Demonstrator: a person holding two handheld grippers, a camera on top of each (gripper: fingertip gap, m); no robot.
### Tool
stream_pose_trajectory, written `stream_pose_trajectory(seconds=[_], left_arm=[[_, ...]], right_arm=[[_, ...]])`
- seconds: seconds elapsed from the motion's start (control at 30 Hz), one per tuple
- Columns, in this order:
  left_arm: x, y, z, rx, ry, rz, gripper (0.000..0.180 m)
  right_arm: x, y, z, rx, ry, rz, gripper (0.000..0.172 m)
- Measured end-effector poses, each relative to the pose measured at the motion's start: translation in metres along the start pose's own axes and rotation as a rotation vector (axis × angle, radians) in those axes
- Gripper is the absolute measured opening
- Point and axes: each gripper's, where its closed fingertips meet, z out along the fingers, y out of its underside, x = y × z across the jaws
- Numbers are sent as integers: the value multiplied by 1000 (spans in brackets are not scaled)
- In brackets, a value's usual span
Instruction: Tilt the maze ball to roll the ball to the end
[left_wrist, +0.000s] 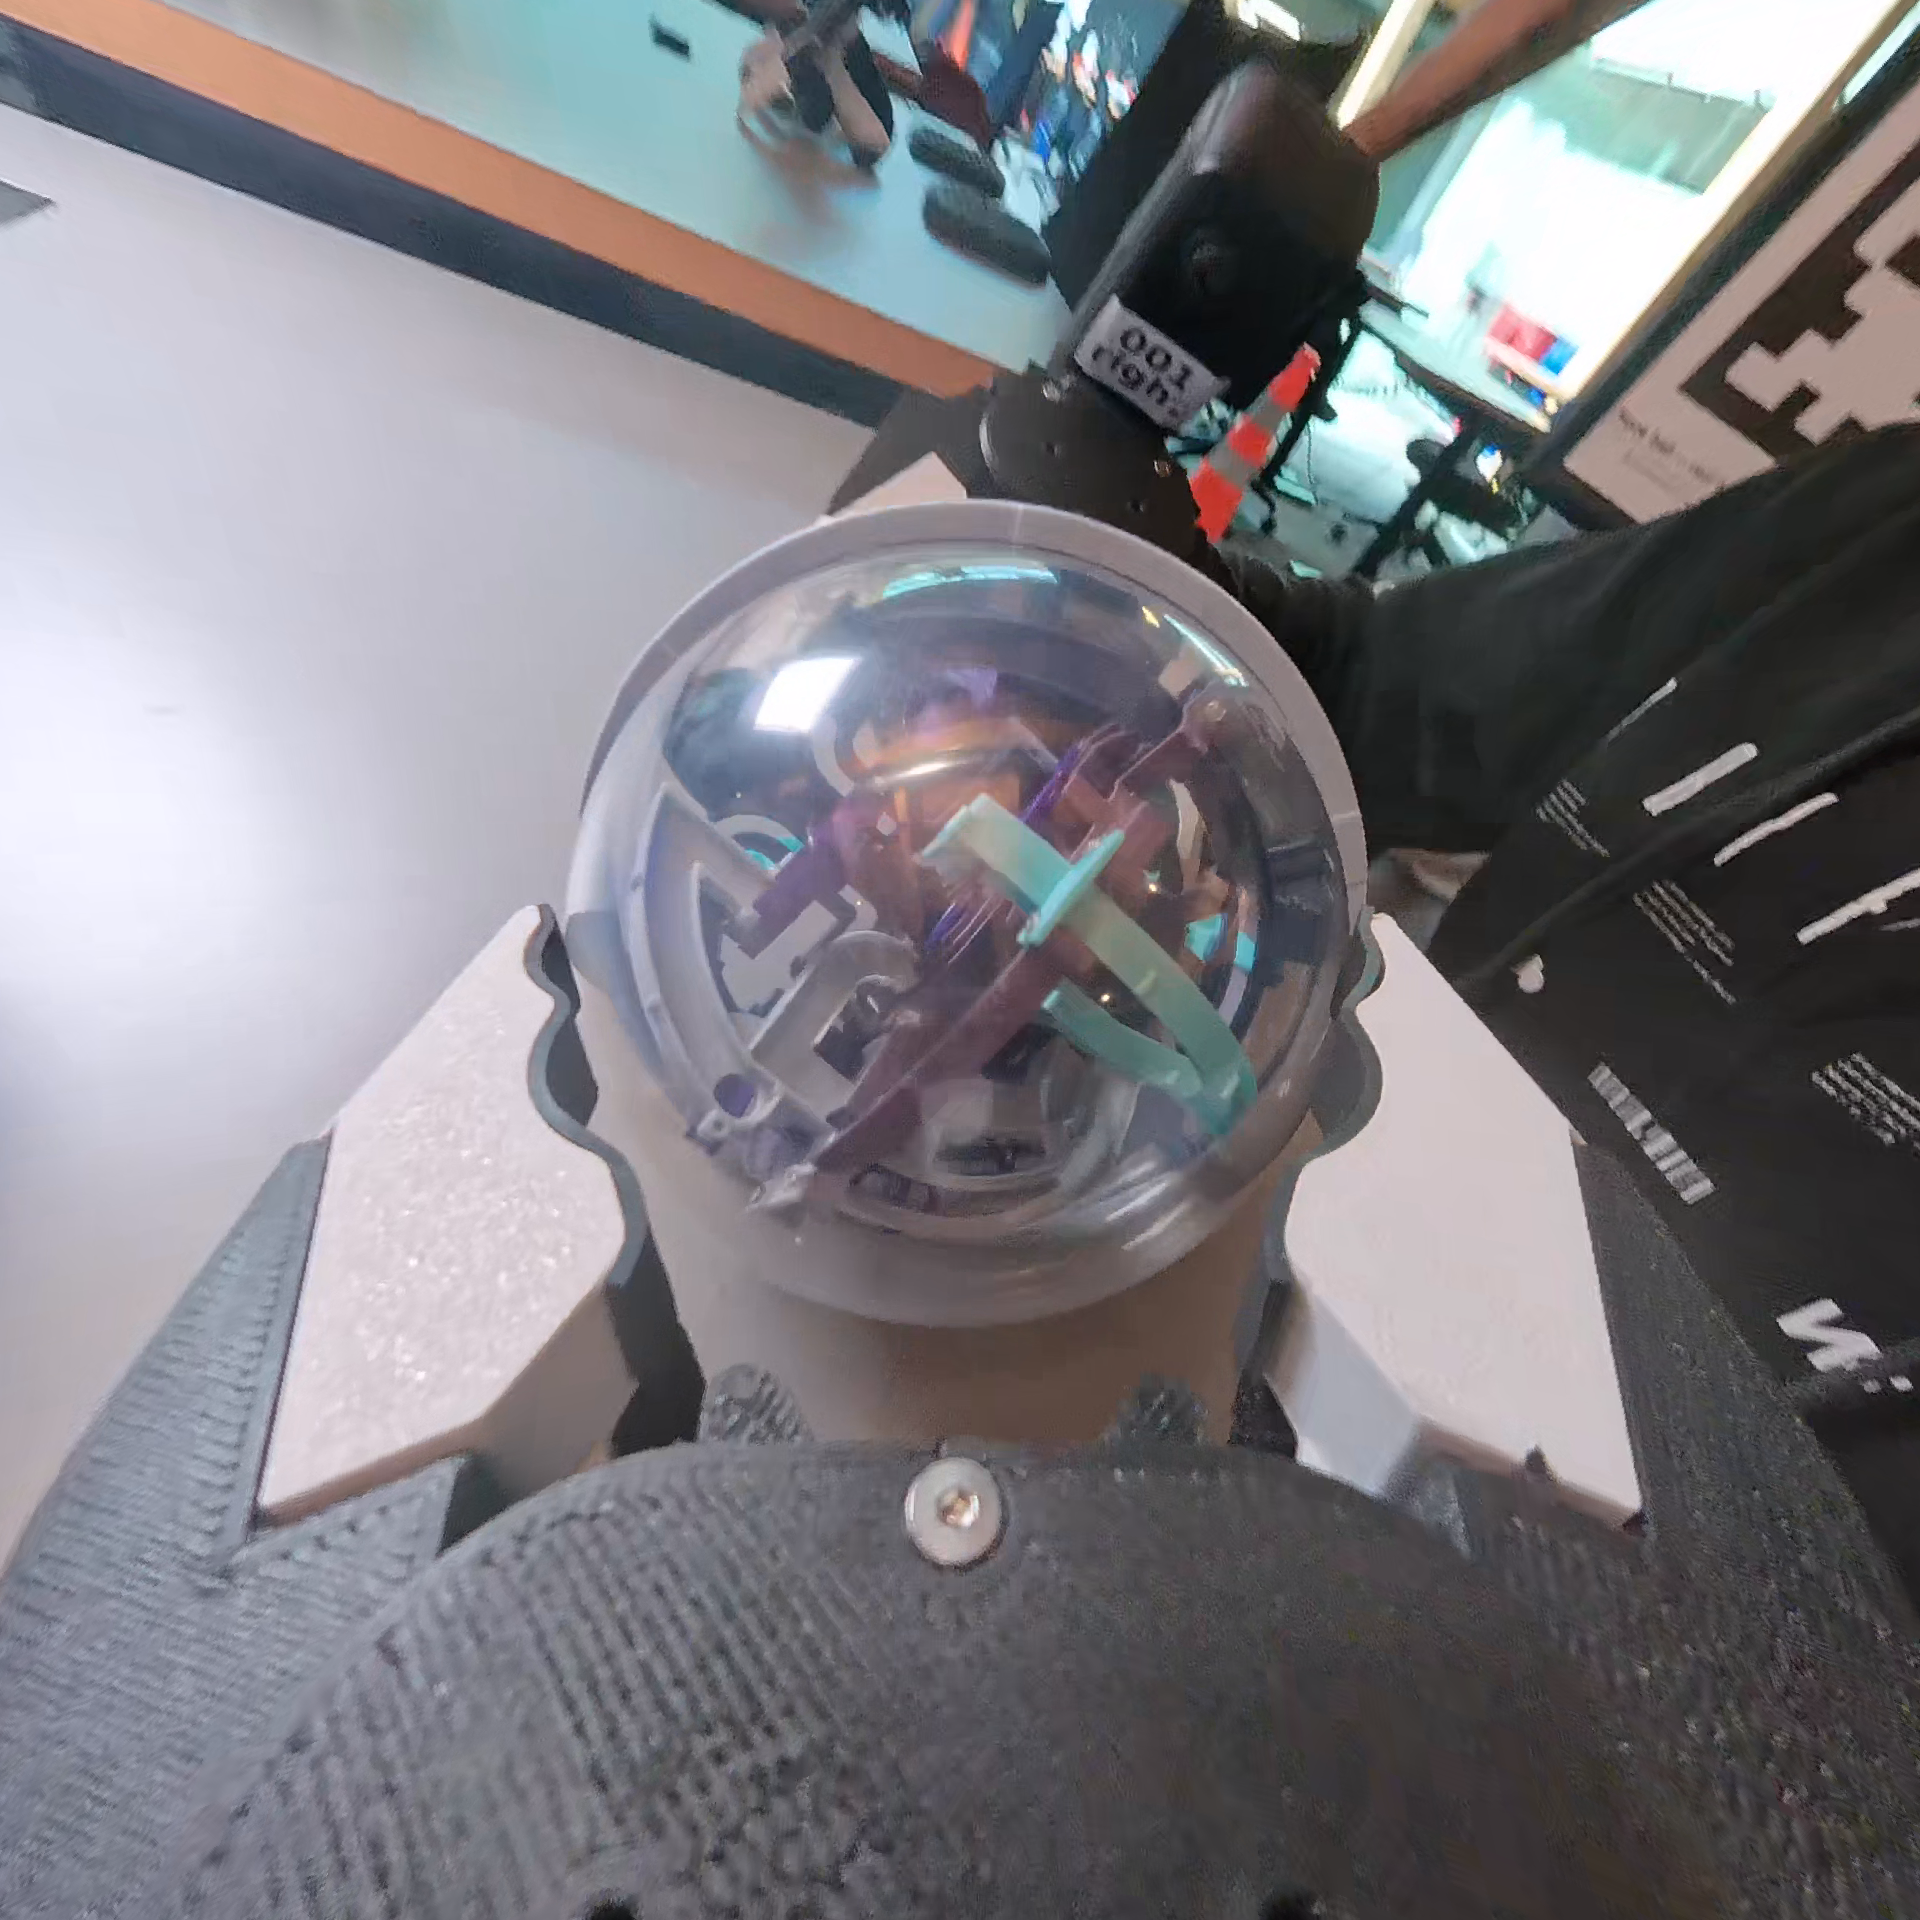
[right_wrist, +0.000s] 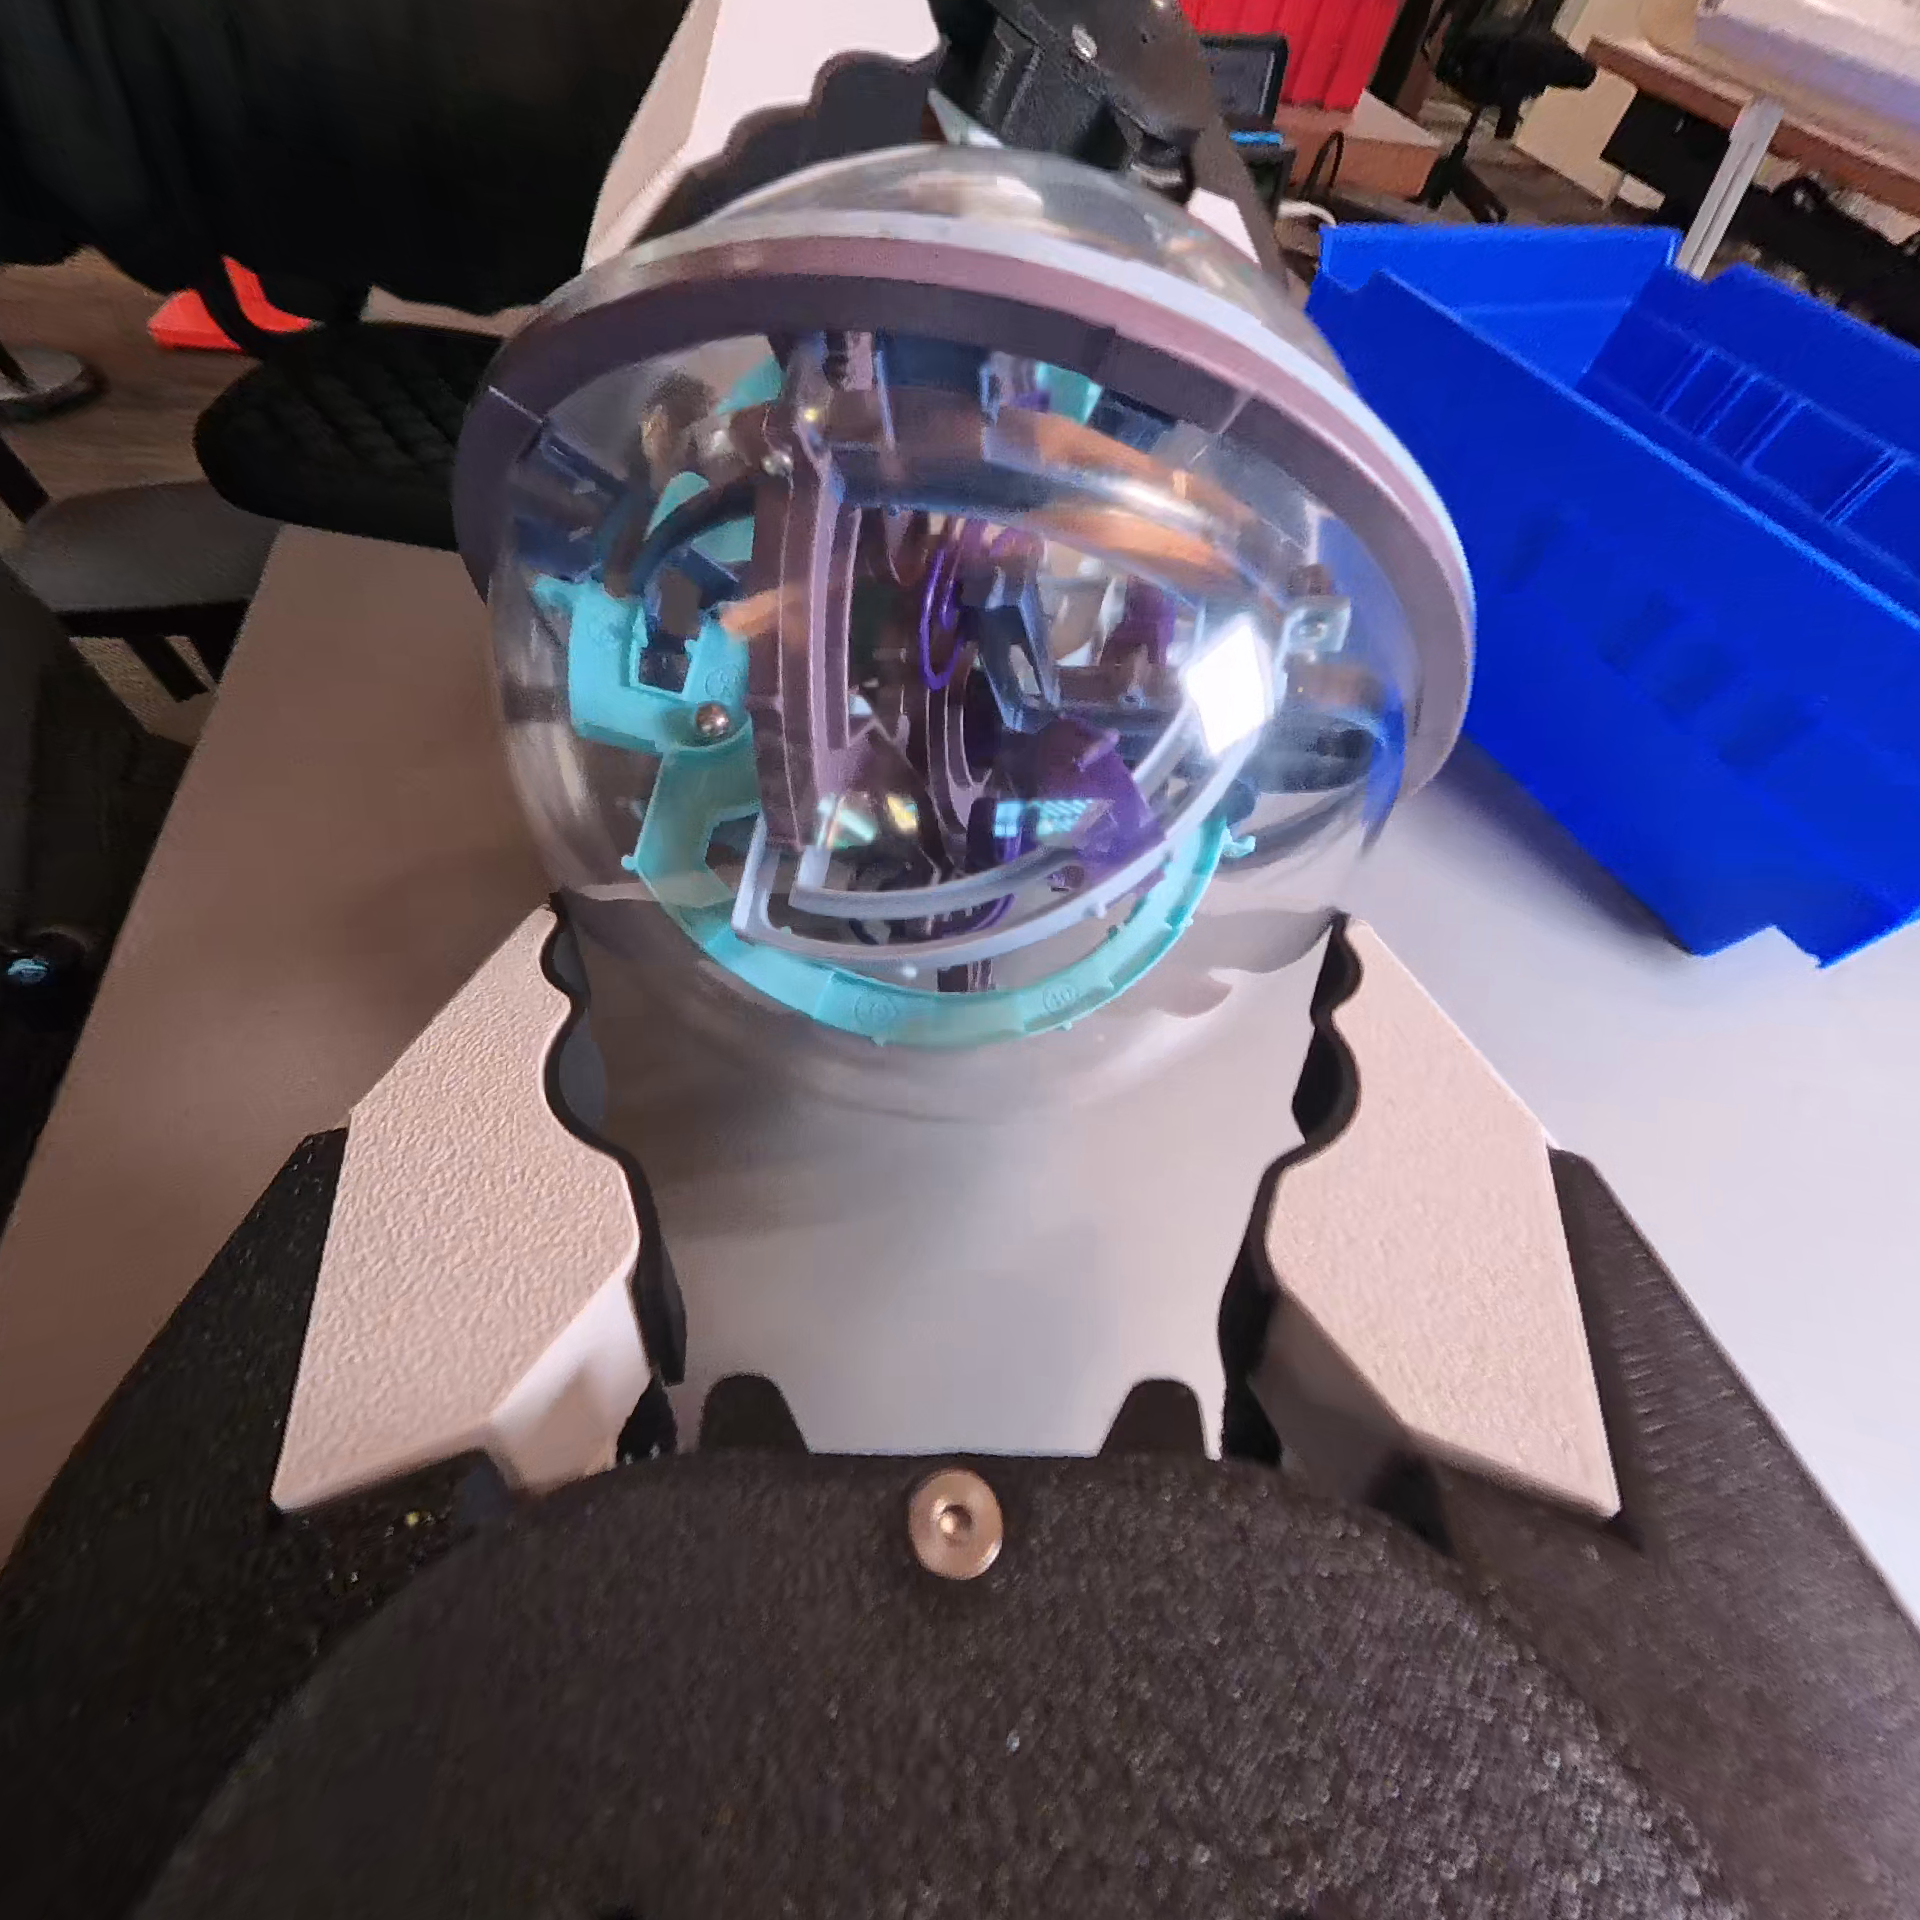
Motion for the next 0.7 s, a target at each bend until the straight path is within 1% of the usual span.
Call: stream_pose_trajectory(seconds=[0.07,0.13,0.2,0.33,0.57,0.7], left_arm=[[-3,0,-5,65,-33,-8,139],[-2,6,-9,113,-35,-19,142],[0,10,-12,158,-10,-42,146],[0,14,-23,237,45,-70,147],[0,24,-40,261,130,-129,146],[-1,31,-49,219,141,-147,143]], right_arm=[[1,2,3,-10,1,19,132],[0,0,6,-7,-16,42,131],[-3,-6,10,-1,-34,62,131],[-4,-20,17,21,-31,85,133],[-5,-40,28,86,-30,133,135],[-3,-47,34,107,-33,140,134]])
